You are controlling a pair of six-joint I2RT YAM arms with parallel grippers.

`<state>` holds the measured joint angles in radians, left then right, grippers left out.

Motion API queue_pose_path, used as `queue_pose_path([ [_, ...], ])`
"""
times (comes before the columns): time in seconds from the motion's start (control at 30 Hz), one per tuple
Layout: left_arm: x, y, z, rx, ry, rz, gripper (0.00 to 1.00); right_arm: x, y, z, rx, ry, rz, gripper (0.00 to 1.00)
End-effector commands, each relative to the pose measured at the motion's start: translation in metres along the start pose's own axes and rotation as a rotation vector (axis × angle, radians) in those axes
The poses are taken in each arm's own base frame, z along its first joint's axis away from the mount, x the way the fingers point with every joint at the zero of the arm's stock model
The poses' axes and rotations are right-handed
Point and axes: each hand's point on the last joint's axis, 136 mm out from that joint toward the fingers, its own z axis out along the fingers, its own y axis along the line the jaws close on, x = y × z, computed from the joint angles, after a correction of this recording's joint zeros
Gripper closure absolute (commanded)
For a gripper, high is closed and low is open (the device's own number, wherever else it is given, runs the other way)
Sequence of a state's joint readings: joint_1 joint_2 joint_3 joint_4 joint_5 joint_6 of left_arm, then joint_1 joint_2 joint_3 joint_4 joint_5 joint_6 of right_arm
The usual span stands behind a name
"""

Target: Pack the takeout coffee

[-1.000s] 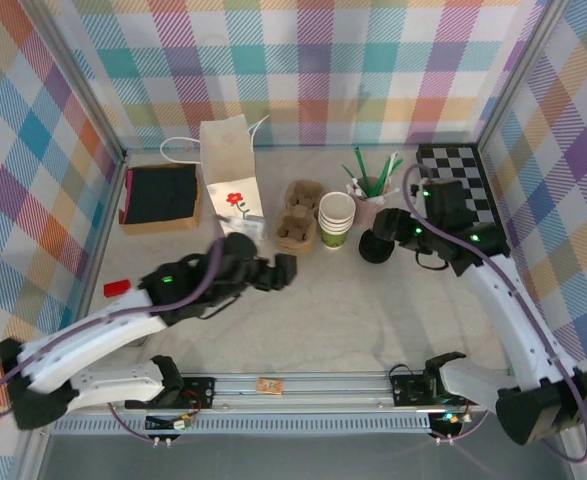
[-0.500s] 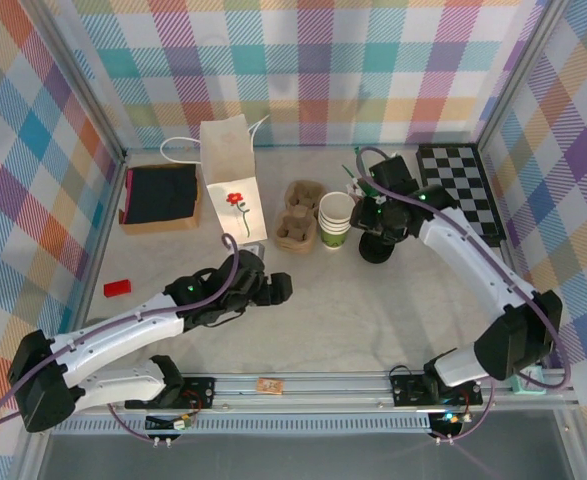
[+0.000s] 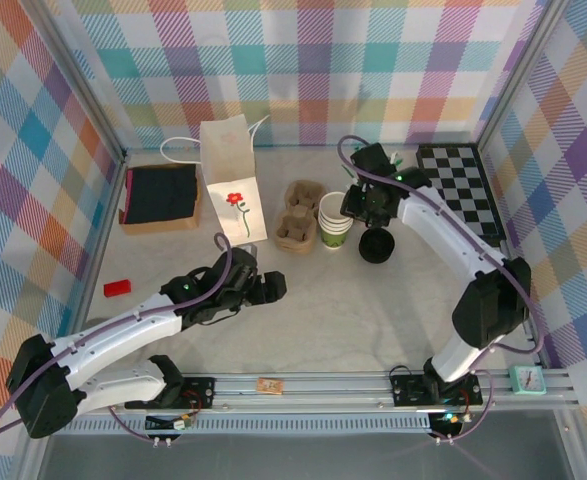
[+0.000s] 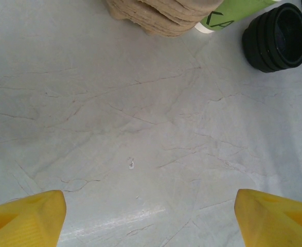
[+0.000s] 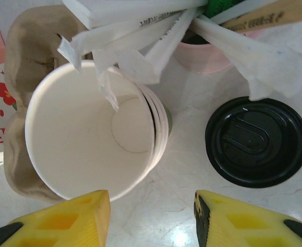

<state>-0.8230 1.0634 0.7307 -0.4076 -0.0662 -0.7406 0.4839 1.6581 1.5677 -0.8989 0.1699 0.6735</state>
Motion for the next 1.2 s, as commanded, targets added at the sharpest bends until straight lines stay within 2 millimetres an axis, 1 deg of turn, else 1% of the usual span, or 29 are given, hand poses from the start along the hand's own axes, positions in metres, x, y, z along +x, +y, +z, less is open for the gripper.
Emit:
queue_pose_path([
  [0.0,-0.002,0.007,-0.004,0.010,-0.004,-0.029,0.15,-0.003,0.003,0.003,0.023,0.001,0.000,0.54],
  [0.2,-0.004,0.019,-0.008,0.009,-0.011,-0.078,0.16,-0.005,0.006,0.017,0.047,0.010,0.000,0.56],
  [0.33,-0.006,0.022,-0.009,0.010,-0.011,-0.089,0.16,-0.008,0.008,0.024,0.054,0.011,-0.003,0.58],
  [0.4,-0.006,0.023,-0.009,0.007,-0.010,-0.090,0.16,-0.009,0.009,0.026,0.055,0.013,-0.003,0.59],
  [0.53,-0.004,0.026,-0.009,0.000,-0.012,-0.094,0.16,-0.011,0.011,0.028,0.056,0.011,-0.005,0.65],
  [0.63,-0.004,0.029,-0.009,-0.006,-0.012,-0.099,0.16,-0.011,0.011,0.030,0.060,0.016,-0.009,0.66],
  [0.83,-0.005,0.032,-0.010,-0.011,-0.014,-0.101,0.17,-0.010,0.011,0.029,0.063,0.017,-0.010,0.79],
  [0.87,-0.005,0.032,-0.010,-0.012,-0.014,-0.102,0.17,-0.011,0.011,0.027,0.062,0.015,-0.009,0.80],
  [1.0,-0.007,0.032,-0.010,-0.013,-0.018,-0.103,0.18,-0.009,0.011,0.026,0.066,0.021,-0.019,0.91],
  [1.17,-0.008,0.033,-0.011,-0.017,-0.015,-0.099,0.18,-0.008,0.010,0.025,0.070,0.020,-0.019,0.93],
])
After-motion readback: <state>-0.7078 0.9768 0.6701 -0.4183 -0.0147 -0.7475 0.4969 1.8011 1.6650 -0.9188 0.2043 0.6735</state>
